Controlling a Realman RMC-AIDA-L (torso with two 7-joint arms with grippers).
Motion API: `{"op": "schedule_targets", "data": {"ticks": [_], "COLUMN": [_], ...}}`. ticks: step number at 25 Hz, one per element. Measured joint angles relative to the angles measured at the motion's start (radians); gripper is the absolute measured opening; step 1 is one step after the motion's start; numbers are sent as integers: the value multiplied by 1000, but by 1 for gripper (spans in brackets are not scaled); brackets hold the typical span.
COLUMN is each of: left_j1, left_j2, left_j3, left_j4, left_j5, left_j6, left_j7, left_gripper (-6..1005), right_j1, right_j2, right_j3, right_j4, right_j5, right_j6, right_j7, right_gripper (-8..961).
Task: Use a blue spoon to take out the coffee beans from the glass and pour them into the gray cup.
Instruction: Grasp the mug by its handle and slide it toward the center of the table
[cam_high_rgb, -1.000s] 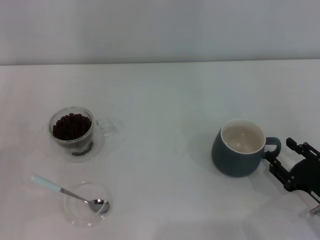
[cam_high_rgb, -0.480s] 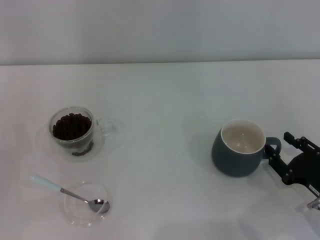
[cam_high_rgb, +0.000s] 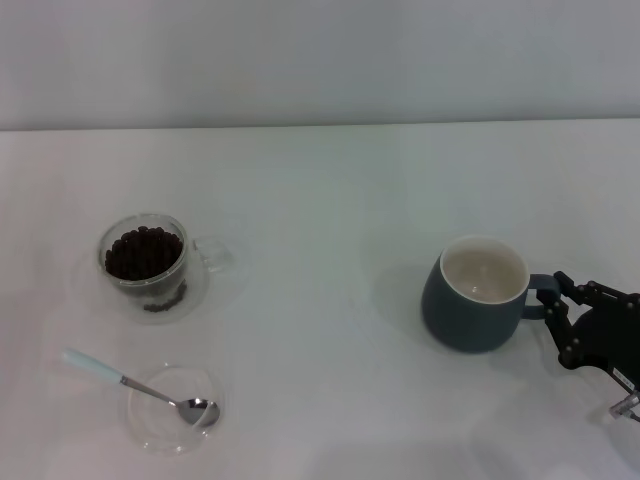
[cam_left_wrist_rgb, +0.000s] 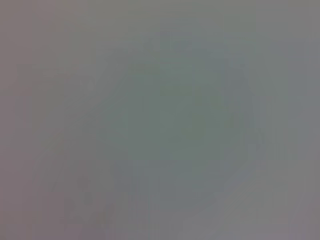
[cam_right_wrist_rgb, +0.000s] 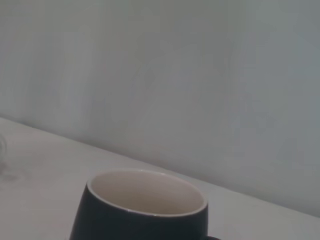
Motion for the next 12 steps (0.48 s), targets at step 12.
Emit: {"op": "schedule_targets", "data": {"ticks": [12], "left_j1": [5], "left_j2": [2], "left_j3": [-2], "left_j4": [11], "left_j5": [-2], "left_j6": [-2], "left_j7": [2], "left_gripper": [700], "right_j1": [12], "right_j2": [0], "right_j3": [-70], "right_j4": [-43], "right_j5": [-3], "right_j6": [-6], "right_j7": [1], "right_gripper": [173]}}
